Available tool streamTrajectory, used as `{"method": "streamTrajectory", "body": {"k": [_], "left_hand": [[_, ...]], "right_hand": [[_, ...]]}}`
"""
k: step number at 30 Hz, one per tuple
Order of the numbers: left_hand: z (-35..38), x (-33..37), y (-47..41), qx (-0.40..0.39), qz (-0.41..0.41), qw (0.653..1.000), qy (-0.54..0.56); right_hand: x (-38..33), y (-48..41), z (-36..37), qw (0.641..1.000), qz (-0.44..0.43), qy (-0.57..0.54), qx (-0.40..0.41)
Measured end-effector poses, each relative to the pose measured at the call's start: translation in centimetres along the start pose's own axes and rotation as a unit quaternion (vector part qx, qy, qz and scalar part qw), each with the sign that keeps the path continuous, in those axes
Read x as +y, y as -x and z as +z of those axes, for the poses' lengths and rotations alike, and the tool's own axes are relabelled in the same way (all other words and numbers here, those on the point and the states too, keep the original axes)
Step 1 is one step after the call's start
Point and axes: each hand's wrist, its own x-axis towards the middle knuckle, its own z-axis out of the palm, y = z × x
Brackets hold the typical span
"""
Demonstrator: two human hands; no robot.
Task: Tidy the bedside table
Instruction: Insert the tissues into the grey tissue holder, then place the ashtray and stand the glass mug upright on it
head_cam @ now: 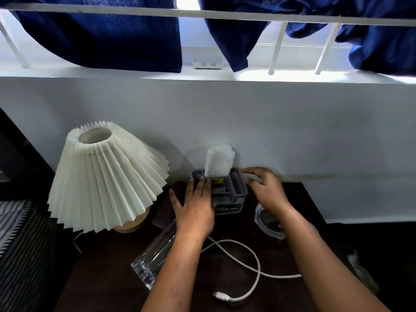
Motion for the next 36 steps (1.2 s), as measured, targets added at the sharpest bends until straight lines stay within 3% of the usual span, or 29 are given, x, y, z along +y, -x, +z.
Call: {"method": "streamTrajectory", "body": {"k": [2, 7, 10, 13, 18, 23, 27, 31, 33, 36], "left_hand": [[-0.2, 0.3, 0.1, 0.009, 0.011, 1.0, -0.011], [-0.6, 2.8, 1.4, 0.032, 0.076, 0.995, -0.058], [0.0, 4.9, 3.0, 0.007, 0.126, 0.99, -0.065], [0.9, 6.2, 4.7, -0.042, 0.16, 0.984, -0.063], [1.7, 6.4, 6.0, -0.086, 0.158, 0.981, -0.073], [1.1, 6.2, 7.8, -0.109, 0.126, 0.984, -0.059], [0.2, 5.4, 9.3, -0.105, 0.083, 0.991, -0.026], [-0.5, 4.3, 10.4, -0.083, 0.041, 0.996, -0.002], [-0.7, 4.1, 10.9, -0.067, -0.004, 0.998, 0.013], [-0.5, 4.0, 11.1, -0.056, -0.015, 0.998, 0.013]], "right_hand": [[1.8, 1.6, -2.2, 0.999, 0.042, -0.007, 0.031], [6.4, 5.7, -6.3, 0.97, 0.172, 0.162, 0.057], [8.1, 8.3, -6.9, 0.936, 0.231, 0.264, 0.003], [8.8, 9.5, -7.0, 0.922, 0.259, 0.286, -0.019], [8.7, 10.1, -7.3, 0.933, 0.226, 0.273, 0.061], [7.4, 11.2, -8.0, 0.955, 0.213, 0.164, 0.123], [4.6, 11.3, -7.3, 0.974, 0.131, 0.073, 0.168], [1.9, 11.5, -3.6, 0.99, 0.065, 0.11, 0.051], [1.7, 11.9, -1.1, 0.984, 0.051, 0.17, -0.019], [2.1, 12.1, 0.9, 0.965, 0.035, 0.254, -0.052]]}}
